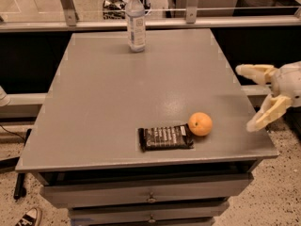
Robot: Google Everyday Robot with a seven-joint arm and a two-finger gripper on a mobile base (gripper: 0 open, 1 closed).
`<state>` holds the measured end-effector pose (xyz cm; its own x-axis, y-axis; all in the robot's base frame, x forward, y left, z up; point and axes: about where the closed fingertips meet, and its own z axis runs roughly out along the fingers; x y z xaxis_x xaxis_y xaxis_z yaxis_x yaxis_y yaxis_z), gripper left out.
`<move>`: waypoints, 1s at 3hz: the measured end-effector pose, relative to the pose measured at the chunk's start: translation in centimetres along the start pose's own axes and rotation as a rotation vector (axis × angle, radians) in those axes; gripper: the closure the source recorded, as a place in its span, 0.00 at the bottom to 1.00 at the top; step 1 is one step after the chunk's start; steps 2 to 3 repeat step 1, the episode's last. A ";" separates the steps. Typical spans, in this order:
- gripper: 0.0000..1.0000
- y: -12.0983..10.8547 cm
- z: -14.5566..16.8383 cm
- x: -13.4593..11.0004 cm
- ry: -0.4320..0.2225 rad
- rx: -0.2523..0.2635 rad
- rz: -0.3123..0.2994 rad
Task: Move orange near rxbar chocolate
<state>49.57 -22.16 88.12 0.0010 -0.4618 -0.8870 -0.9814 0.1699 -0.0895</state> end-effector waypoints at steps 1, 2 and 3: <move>0.00 -1.6 -2.5 -1.6 -0.006 0.067 -0.038; 0.00 -1.6 -2.5 -1.6 -0.006 0.067 -0.038; 0.00 -1.6 -2.5 -1.6 -0.006 0.067 -0.038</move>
Offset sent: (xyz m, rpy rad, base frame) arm 0.0000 0.0000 0.0000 0.0000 0.0000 0.0000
